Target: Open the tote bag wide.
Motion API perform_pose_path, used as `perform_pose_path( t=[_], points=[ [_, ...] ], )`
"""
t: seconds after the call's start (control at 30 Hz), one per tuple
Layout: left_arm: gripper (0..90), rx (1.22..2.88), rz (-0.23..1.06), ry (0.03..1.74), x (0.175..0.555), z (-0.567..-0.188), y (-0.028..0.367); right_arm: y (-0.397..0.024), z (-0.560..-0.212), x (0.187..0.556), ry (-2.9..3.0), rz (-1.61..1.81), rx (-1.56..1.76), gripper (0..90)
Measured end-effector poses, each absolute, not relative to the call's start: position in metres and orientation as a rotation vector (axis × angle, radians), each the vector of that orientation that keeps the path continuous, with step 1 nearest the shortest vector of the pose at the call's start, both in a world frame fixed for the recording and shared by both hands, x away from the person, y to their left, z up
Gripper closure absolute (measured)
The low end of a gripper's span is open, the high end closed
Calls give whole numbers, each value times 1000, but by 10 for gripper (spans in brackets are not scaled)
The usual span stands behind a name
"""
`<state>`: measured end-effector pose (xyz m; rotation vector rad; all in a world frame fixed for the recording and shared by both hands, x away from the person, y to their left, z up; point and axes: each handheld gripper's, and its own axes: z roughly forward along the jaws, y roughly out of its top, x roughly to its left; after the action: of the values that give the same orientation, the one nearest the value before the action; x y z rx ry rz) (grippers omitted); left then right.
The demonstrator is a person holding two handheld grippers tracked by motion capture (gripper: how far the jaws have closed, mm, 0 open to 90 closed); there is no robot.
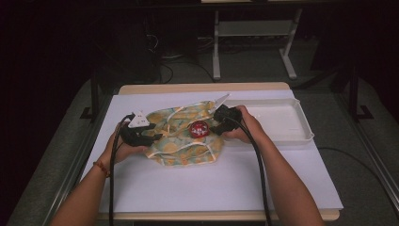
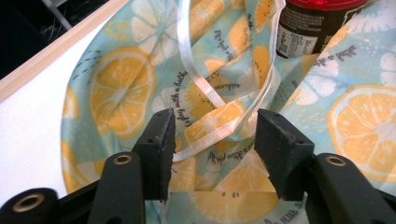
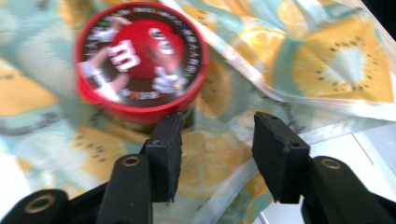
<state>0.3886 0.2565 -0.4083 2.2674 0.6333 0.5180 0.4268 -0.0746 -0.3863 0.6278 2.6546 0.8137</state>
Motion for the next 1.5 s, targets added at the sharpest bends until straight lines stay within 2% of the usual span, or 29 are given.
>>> perform_pose_path(
  t=[0.2,0.5,0.77,0.87,1.3,1.5],
  points=[
    [483,2350,497,630,391,-417,250,-71,-389,416,2744,804,542,482],
    [371,2412,464,617,389,-427,253,-56,-405,406,2813,691,498,341],
    [329,2447,412,615,388,-430,260,-54,-409,406,2826,628,510,299],
    [318,2388,434,594,385,-423,262,-55,-408,405,2803,645,508,261],
    [282,2108,464,548,364,-401,271,-66,-390,401,2723,834,526,256],
    [284,2059,477,530,345,-396,278,-73,-378,397,2692,911,534,259]
  ],
)
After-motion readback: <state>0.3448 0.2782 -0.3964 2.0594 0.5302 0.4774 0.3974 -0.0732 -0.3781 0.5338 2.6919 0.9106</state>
